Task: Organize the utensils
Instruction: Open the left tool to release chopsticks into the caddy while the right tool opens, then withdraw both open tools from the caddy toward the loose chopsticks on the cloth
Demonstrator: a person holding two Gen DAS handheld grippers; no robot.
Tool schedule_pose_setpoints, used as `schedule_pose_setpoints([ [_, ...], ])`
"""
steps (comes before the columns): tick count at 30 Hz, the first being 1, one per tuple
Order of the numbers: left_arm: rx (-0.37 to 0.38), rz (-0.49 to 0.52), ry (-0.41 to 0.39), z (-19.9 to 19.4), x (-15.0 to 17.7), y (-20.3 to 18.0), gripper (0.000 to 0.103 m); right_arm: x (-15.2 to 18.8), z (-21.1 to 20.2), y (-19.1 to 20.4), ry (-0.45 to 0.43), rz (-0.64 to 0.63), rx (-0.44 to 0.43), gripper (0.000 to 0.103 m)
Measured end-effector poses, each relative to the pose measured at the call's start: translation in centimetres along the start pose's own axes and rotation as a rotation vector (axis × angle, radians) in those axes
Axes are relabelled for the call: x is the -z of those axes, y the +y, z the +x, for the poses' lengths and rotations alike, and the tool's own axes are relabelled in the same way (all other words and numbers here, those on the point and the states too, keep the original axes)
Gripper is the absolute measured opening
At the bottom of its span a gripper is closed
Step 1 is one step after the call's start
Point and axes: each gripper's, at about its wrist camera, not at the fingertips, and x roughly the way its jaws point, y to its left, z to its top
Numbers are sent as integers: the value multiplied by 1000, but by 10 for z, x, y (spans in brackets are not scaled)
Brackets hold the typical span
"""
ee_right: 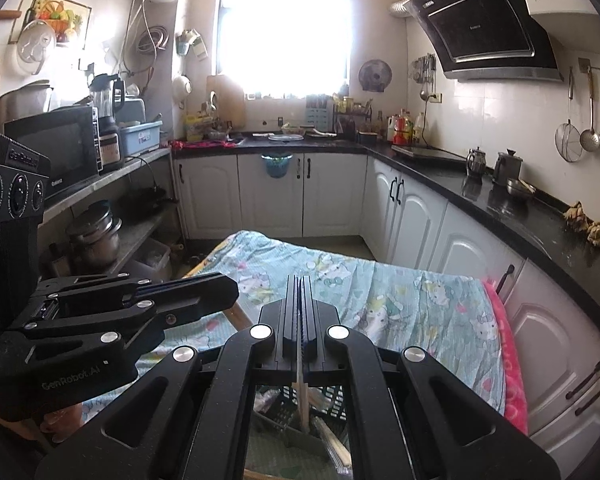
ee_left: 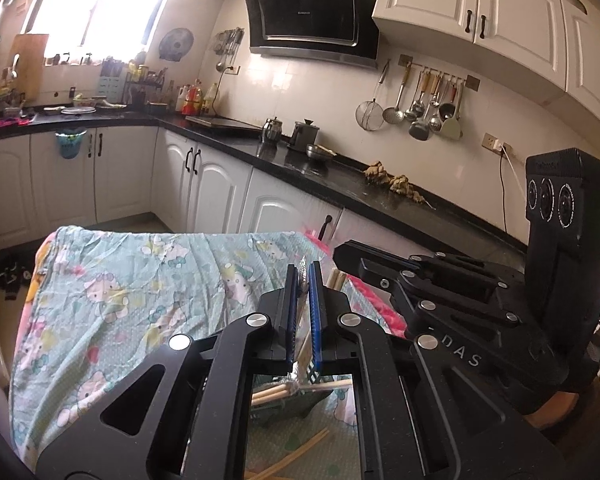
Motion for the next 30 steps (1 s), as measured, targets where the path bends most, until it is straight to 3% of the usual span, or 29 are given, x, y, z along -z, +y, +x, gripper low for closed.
schedule_pose_setpoints([
  [2, -13, -8, 7, 1, 6, 3, 5, 7, 3, -3, 27, 12, 0, 5],
  [3, -21, -13, 10, 0, 8, 4, 9, 10, 3, -4, 31, 15, 3, 15],
  [4, -28, -18, 12, -2, 11, 5, 21, 13, 3, -5, 32, 21, 14, 23],
  [5, -41, -22, 10, -5, 13, 7, 32, 15, 2, -6, 29, 28, 22, 39],
  [6, -57, -27, 8, -8, 15, 9, 36, 18, 0, -8, 26, 39, 20, 43],
  [9, -84, -46, -20, -27, 19, 16, 47, 26, -6, -11, 27, 50, 26, 46],
  [11, -103, -66, -43, -41, 22, 21, 66, 30, -12, -13, 21, 62, 30, 50],
  [14, -96, -103, -53, -56, 26, 28, 79, 36, -20, -13, 11, 82, 25, 55],
  [19, -150, -133, -54, -76, 37, 36, 92, 45, -35, -4, -5, 56, 30, 65],
  [30, -223, -152, -59, -113, 67, 42, 92, 63, -67, 20, -43, 16, 17, 84],
])
